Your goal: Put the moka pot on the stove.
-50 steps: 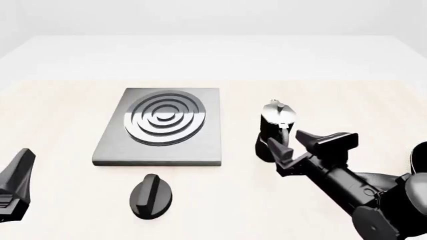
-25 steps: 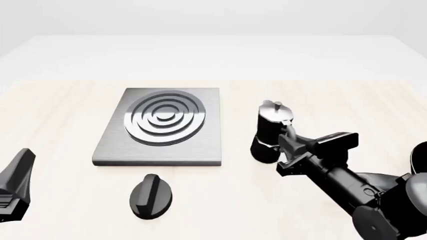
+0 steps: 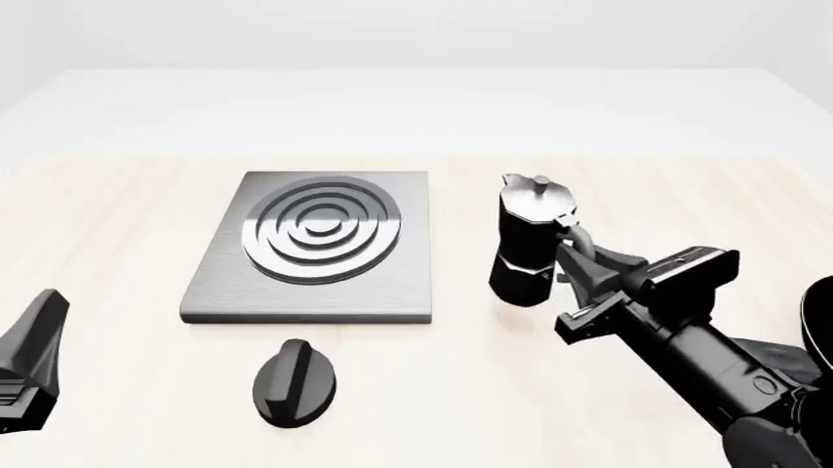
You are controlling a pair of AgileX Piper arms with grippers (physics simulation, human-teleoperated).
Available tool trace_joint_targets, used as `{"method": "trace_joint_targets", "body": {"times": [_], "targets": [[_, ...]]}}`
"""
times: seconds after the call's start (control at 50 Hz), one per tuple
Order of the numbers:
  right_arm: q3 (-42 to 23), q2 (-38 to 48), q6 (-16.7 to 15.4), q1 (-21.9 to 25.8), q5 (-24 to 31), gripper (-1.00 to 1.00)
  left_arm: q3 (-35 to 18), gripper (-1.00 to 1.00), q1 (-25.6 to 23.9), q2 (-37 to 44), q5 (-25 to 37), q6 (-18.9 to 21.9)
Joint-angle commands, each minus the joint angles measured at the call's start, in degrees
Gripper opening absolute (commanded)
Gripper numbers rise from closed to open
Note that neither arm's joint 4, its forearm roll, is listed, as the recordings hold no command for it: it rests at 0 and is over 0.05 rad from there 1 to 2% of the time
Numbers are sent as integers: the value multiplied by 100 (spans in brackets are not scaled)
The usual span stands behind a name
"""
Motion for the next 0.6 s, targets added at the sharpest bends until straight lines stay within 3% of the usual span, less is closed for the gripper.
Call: {"method": "trace_joint_targets", "body": {"times": [0.02, 0.16, 0.4, 0.6], "targets": [[-129, -328, -98, 76, 166, -100, 0, 100, 0, 0, 0, 0], [-313, -535, -125, 148, 455, -100, 0, 100, 1, 0, 0, -1], [-887, -1084, -182, 311, 1410, -100, 0, 100, 0, 0, 0, 0], [-1177, -1153, -174, 409, 1756, -100, 0, 100, 0, 0, 0, 2]]}}
